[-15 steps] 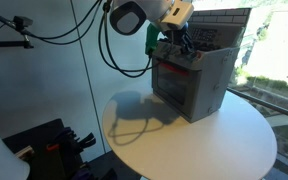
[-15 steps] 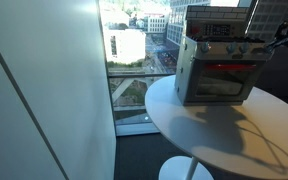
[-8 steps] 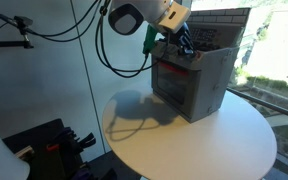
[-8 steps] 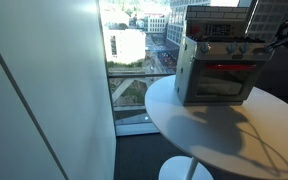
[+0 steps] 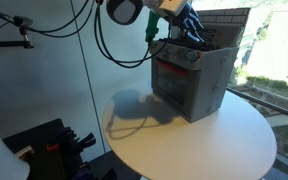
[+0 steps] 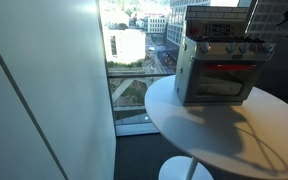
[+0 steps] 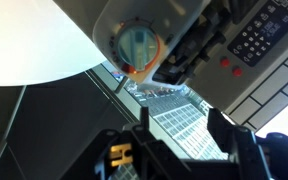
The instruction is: Turn the knob on the far right to the right
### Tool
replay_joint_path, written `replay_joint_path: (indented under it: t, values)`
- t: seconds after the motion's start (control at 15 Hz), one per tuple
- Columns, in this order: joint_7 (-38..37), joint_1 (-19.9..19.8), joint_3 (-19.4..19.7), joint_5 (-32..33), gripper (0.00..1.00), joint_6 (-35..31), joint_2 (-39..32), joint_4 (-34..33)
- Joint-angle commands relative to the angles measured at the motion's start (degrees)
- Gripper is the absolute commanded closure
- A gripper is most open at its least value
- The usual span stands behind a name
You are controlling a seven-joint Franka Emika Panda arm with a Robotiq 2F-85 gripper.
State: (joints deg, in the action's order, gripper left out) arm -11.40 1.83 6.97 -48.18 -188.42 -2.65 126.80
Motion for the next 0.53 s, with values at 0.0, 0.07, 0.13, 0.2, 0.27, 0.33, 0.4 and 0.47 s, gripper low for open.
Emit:
replay_joint_path:
  t: [0.0, 0.07, 0.13, 0.2, 0.27, 0.33, 0.4, 0.47]
  values:
    - [-3.2, -1.8, -1.7, 2.8, 0.06, -0.3, 2.8, 0.9]
    - [-3.3, -1.9, -1.9, 3.4, 0.01, -0.3, 3.4, 1.2]
    - [-3.1, -2.0, -2.1, 4.2, 0.0, 0.1, 4.1, 1.6]
    - [-3.0, -2.1, -2.3, 5.1, 0.0, 0.6, 4.8, 2.1]
    - [-2.8, -2.2, -2.4, 6.2, 0.0, 1.1, 5.6, 2.9]
    - [-2.6, -2.3, -2.6, 7.2, 0.0, 1.3, 6.3, 3.6]
    - [-2.4, -2.4, -2.7, 8.4, 0.0, 2.2, 7.3, 4.5]
    - [-2.2, -2.5, -2.7, 9.6, 0.0, 3.0, 8.2, 5.5]
